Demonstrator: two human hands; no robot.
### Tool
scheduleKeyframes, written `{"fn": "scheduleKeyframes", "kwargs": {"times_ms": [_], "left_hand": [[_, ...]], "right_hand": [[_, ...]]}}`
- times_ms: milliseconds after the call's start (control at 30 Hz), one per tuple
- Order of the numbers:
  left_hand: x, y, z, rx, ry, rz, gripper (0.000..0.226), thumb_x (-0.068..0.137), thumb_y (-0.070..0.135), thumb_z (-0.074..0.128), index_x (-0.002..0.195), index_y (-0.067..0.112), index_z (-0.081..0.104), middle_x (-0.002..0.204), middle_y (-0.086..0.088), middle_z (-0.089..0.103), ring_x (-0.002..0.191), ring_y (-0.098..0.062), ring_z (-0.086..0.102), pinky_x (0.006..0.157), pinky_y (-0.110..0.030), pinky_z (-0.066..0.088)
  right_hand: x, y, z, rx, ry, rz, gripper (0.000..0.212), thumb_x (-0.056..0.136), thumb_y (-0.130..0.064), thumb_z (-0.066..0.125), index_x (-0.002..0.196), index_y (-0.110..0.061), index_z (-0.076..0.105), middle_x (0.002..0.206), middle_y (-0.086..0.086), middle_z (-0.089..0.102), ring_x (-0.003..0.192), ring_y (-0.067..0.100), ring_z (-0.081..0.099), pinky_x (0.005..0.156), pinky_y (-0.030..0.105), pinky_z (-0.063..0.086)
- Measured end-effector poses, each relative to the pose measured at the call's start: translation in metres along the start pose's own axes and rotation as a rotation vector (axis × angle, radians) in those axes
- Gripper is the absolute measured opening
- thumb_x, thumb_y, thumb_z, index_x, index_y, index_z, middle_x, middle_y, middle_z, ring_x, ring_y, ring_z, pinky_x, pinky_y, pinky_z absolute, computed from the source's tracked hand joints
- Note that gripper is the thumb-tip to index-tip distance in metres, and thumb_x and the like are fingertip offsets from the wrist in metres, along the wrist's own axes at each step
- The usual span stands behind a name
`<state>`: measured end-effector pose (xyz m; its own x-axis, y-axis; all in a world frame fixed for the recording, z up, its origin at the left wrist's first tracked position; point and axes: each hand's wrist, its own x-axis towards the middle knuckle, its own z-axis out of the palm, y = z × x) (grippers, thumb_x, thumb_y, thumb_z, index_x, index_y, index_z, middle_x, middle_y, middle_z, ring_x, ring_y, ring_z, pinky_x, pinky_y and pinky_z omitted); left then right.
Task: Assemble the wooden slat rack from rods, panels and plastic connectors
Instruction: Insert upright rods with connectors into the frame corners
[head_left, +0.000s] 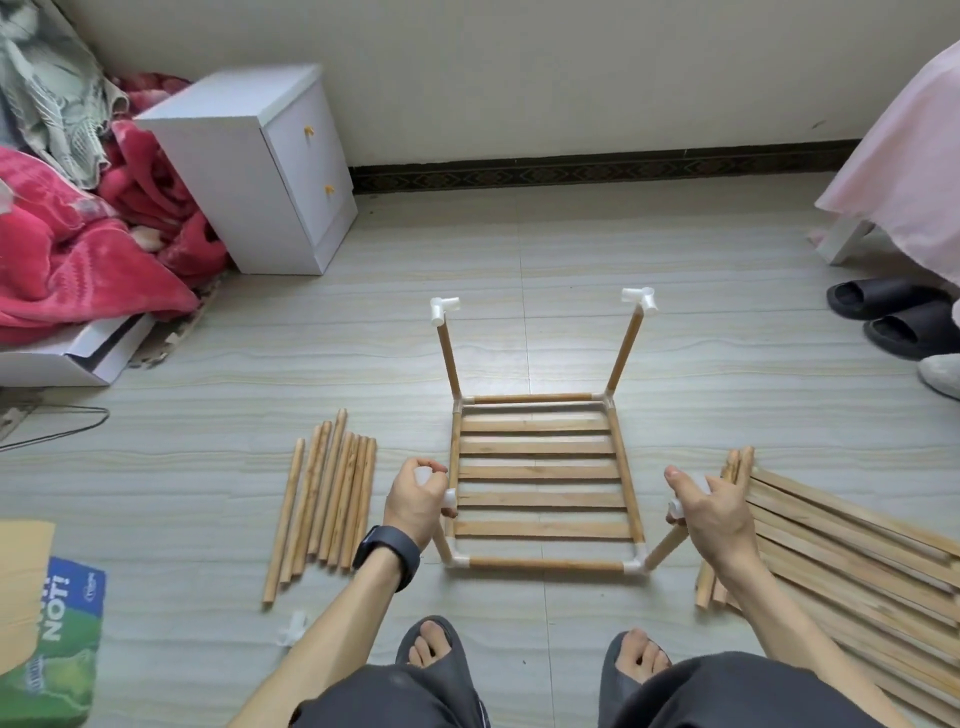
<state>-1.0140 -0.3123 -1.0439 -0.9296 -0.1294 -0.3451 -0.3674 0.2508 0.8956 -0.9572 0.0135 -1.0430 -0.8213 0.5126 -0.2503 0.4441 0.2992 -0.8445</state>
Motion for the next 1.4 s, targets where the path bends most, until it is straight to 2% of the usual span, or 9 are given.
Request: {"fn": "scheduleKeyframes", "kwargs": {"times_ms": [67, 167, 233, 367, 533, 700, 867, 1200, 1400], "left_hand": [[0.004, 0.003, -0.003, 0.09, -0.012, -0.004, 0.01, 0.097, 0.023, 0.051, 0.104, 0.02, 0.058, 0.102, -0.004, 0.064, 0.089, -0.028, 0.068, 0.082, -0.043, 0.056], [0.004, 0.005, -0.01, 0.179, -0.083, 0.006, 0.021, 0.098, 0.049, 0.049, 0.106, 0.03, 0.056, 0.107, 0.0, 0.068, 0.101, -0.016, 0.064, 0.073, -0.028, 0.047], [0.005, 0.005, -0.016, 0.196, -0.133, 0.009, 0.039, 0.095, 0.067, 0.039, 0.107, 0.034, 0.055, 0.108, 0.005, 0.068, 0.101, -0.009, 0.059, 0.07, -0.021, 0.04], [0.01, -0.009, -0.03, 0.051, -0.141, -0.04, 0.065, 0.095, 0.074, 0.024, 0.123, 0.026, 0.058, 0.118, 0.002, 0.064, 0.11, -0.017, 0.059, 0.096, -0.039, 0.045], [0.019, -0.053, -0.063, 0.221, -0.025, -0.176, 0.045, 0.103, 0.056, 0.028, 0.118, 0.023, 0.053, 0.114, -0.001, 0.061, 0.102, -0.019, 0.058, 0.098, -0.042, 0.045], [0.03, -0.11, -0.113, 0.448, 0.065, -0.343, 0.045, 0.101, 0.041, 0.048, 0.139, 0.019, 0.039, 0.14, -0.008, 0.043, 0.119, -0.026, 0.052, 0.097, -0.033, 0.043], [0.055, -0.157, -0.163, 0.605, 0.189, -0.524, 0.053, 0.098, 0.041, 0.05, 0.144, 0.02, 0.034, 0.139, -0.012, 0.038, 0.126, -0.031, 0.046, 0.104, -0.037, 0.042], [0.089, -0.211, -0.174, 0.879, 0.245, -0.677, 0.038, 0.098, 0.016, 0.041, 0.136, 0.014, 0.04, 0.142, -0.01, 0.043, 0.13, -0.03, 0.044, 0.098, -0.044, 0.045], [0.087, -0.192, -0.175, 0.614, 0.334, -0.709, 0.035, 0.096, 0.018, 0.049, 0.128, 0.007, 0.057, 0.128, -0.017, 0.059, 0.115, -0.036, 0.056, 0.094, -0.043, 0.05]], "right_hand": [[-0.001, -0.009, 0.001, -0.077, 0.038, -0.01, 0.06, 0.083, -0.055, 0.055, 0.077, 0.004, 0.065, 0.067, 0.013, 0.067, 0.071, 0.02, 0.066, 0.071, 0.04, 0.047], [-0.006, -0.018, 0.0, -0.295, 0.101, -0.172, 0.037, 0.089, -0.055, 0.055, 0.09, -0.019, 0.066, 0.084, -0.012, 0.065, 0.094, 0.025, 0.062, 0.089, 0.047, 0.046], [-0.007, -0.024, 0.002, -0.513, 0.178, -0.339, 0.021, 0.092, -0.043, 0.064, 0.098, -0.023, 0.065, 0.094, -0.007, 0.065, 0.104, 0.028, 0.058, 0.103, 0.058, 0.041], [-0.021, -0.046, 0.025, -0.644, 0.283, -0.646, 0.019, 0.088, -0.029, 0.068, 0.103, -0.017, 0.069, 0.099, 0.008, 0.069, 0.1, 0.032, 0.057, 0.086, 0.046, 0.041], [-0.051, -0.093, 0.089, -0.474, -0.154, -0.855, 0.033, 0.092, -0.047, 0.063, 0.113, -0.021, 0.066, 0.113, -0.005, 0.064, 0.108, 0.008, 0.044, 0.091, 0.028, 0.039], [-0.071, -0.127, 0.172, -0.627, -0.467, -1.034, 0.053, 0.093, -0.068, 0.041, 0.123, -0.03, 0.064, 0.132, -0.013, 0.058, 0.133, 0.012, 0.042, 0.111, 0.034, 0.039], [-0.06, -0.14, 0.23, -0.883, -0.767, -0.955, 0.048, 0.095, -0.062, 0.038, 0.128, -0.034, 0.059, 0.134, -0.016, 0.055, 0.119, 0.013, 0.055, 0.095, 0.033, 0.045], [-0.058, -0.132, 0.235, -0.839, -0.821, -0.894, 0.047, 0.096, -0.064, 0.038, 0.127, -0.037, 0.058, 0.129, -0.019, 0.051, 0.104, 0.013, 0.061, 0.086, 0.035, 0.052], [-0.058, -0.131, 0.233, -0.834, -0.811, -0.883, 0.047, 0.096, -0.062, 0.041, 0.126, -0.032, 0.061, 0.13, -0.015, 0.054, 0.103, 0.017, 0.063, 0.084, 0.037, 0.051]]}}
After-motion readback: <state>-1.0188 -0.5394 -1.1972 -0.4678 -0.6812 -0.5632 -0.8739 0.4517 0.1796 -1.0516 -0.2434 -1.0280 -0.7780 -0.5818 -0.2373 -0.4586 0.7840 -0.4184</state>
